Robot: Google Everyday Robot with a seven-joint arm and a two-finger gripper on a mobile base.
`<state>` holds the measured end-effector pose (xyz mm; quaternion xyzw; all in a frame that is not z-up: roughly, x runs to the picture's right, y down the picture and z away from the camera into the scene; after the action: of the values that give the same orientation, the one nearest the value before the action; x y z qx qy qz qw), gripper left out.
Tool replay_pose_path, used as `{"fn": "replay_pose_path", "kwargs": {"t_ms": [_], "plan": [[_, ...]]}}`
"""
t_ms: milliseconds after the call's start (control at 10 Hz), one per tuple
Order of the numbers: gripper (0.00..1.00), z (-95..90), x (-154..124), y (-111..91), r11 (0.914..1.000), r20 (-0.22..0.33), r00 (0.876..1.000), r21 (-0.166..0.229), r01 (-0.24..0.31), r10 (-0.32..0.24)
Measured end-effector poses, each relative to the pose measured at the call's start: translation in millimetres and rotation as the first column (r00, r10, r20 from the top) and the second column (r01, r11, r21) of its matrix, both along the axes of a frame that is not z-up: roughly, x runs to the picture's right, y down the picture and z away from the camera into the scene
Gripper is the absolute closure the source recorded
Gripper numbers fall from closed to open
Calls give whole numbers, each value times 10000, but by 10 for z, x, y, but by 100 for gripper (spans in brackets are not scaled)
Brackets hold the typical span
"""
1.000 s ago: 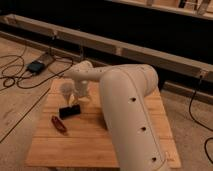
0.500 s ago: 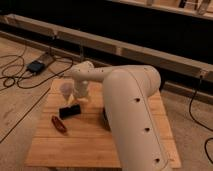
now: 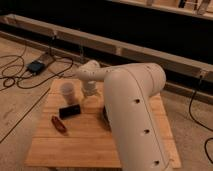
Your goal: Push the eraser across the table
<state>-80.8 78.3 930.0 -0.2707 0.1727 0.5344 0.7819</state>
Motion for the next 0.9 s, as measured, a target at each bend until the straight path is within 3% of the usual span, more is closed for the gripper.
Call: {"fn": "replay_pose_path", "kwargs": {"t_ms": [400,900], "plan": [[20,99,153,142,9971,-628,9953,167,748,-736],[20,-56,-127,410,9923,-448,9915,-273,1210,-1222]]}}
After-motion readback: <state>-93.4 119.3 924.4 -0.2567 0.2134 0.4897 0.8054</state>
